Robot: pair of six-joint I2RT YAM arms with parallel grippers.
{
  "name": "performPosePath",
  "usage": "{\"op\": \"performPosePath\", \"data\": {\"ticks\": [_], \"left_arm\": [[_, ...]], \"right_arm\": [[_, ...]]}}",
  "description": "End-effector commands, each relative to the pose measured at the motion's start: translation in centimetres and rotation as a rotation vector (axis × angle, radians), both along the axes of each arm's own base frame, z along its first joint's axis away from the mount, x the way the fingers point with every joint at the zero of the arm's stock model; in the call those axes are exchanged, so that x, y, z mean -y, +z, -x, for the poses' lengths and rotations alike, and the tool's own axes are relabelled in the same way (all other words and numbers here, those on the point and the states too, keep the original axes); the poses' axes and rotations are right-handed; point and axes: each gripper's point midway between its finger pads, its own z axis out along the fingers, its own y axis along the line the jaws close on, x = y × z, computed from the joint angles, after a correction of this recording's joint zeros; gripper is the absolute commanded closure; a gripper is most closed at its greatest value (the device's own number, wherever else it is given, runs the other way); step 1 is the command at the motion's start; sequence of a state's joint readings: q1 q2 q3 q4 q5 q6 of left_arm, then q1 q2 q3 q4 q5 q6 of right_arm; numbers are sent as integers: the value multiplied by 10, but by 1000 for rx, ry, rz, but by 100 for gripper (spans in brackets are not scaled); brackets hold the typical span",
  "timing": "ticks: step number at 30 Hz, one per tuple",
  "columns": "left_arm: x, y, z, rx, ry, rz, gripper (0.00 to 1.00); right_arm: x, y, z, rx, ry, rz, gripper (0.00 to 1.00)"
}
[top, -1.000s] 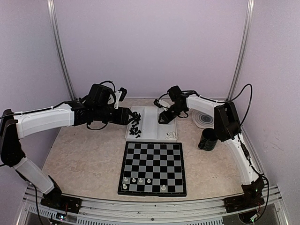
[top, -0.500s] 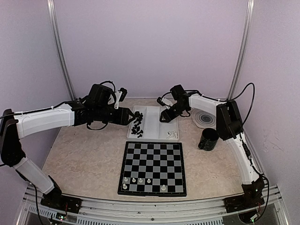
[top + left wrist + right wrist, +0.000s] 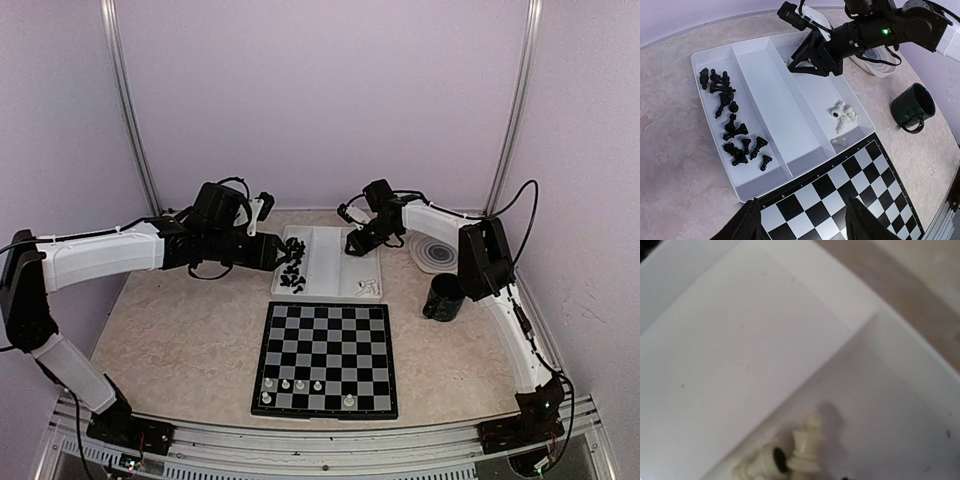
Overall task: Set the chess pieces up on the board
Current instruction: Pick up the queen from the storage box.
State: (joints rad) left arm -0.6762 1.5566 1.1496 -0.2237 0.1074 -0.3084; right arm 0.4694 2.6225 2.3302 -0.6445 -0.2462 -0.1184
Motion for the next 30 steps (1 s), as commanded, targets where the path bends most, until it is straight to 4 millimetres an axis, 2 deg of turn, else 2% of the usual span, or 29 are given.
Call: {"op": "performPosePath", "data": {"ticks": [1,4,6,13,21,23,26,30], "left_arm": [[13,7,-2,12,-24,29,42],[13,5,-3,11,-25,26,42],[13,4,-3,9,-27,26,42],[12,0,-1,3,-26,21,42],[7,2,2,14,-13,17,42],[7,3,2,15,-14,18,42],[7,3,2,15,-14,24,42],[9,2,1,13,-7,45,42]], "right_arm": [[12,-21,7,-54,-11,32,64],[11,-29,16,-91,13,31,54],[12,-35,18,-100,15,35,53],[15,-39,11,-81,-10,53,66],[28,-32,25,-78,-9,91,64],[30,-30,28,-75,-8,96,69],[32,-24,33,-75,0,89,84],[33,0,38,-38,15,63,90]]}}
